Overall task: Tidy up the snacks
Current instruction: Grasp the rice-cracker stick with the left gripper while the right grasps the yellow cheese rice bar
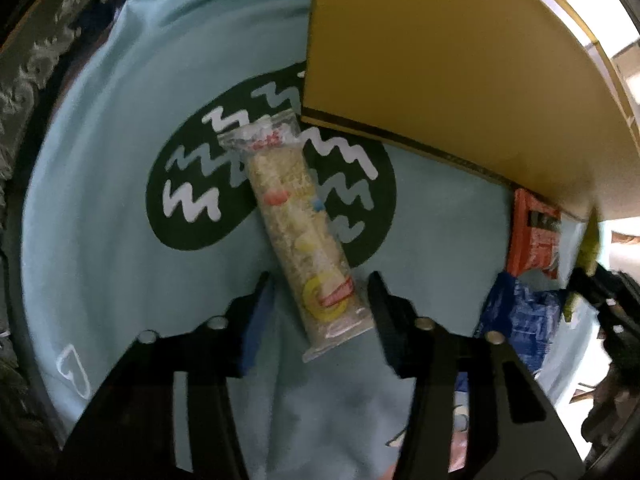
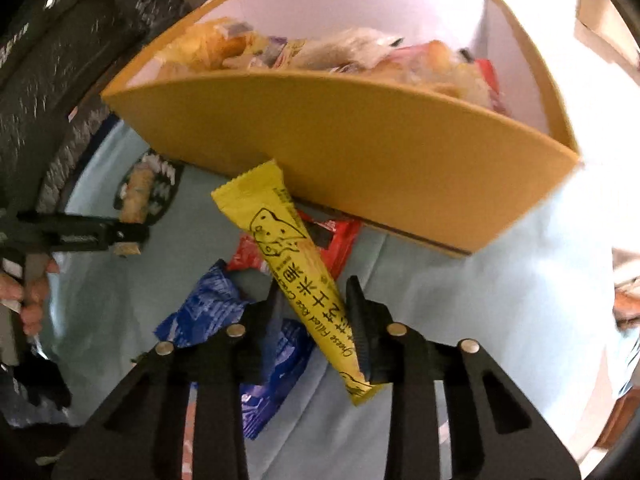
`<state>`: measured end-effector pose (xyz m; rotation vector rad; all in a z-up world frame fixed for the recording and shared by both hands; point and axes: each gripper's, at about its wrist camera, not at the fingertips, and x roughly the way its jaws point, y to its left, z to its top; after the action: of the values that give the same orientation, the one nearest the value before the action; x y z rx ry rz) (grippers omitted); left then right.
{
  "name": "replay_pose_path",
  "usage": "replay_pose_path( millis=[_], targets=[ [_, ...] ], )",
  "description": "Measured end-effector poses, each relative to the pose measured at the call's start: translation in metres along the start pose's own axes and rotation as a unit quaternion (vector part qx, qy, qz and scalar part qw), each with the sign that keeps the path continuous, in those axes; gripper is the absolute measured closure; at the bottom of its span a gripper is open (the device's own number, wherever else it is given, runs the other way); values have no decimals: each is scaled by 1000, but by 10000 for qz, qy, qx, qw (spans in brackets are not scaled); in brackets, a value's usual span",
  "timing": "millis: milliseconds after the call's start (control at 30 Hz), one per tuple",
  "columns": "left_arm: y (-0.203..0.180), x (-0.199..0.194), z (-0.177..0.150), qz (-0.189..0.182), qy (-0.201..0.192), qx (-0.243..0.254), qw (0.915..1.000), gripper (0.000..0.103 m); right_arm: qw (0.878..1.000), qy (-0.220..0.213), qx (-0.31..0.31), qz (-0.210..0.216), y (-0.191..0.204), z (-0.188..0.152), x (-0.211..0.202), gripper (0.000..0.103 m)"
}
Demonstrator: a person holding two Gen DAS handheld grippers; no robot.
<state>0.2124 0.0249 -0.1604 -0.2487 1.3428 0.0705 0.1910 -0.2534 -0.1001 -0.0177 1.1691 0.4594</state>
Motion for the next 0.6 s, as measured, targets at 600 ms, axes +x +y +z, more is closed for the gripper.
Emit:
replay_pose_path(
  millis=[600],
  targets=[
    [37,-19,-26,118,-42,47,9999,72,9987,49,-135,-490,-5,-16,-19,54]
  ],
)
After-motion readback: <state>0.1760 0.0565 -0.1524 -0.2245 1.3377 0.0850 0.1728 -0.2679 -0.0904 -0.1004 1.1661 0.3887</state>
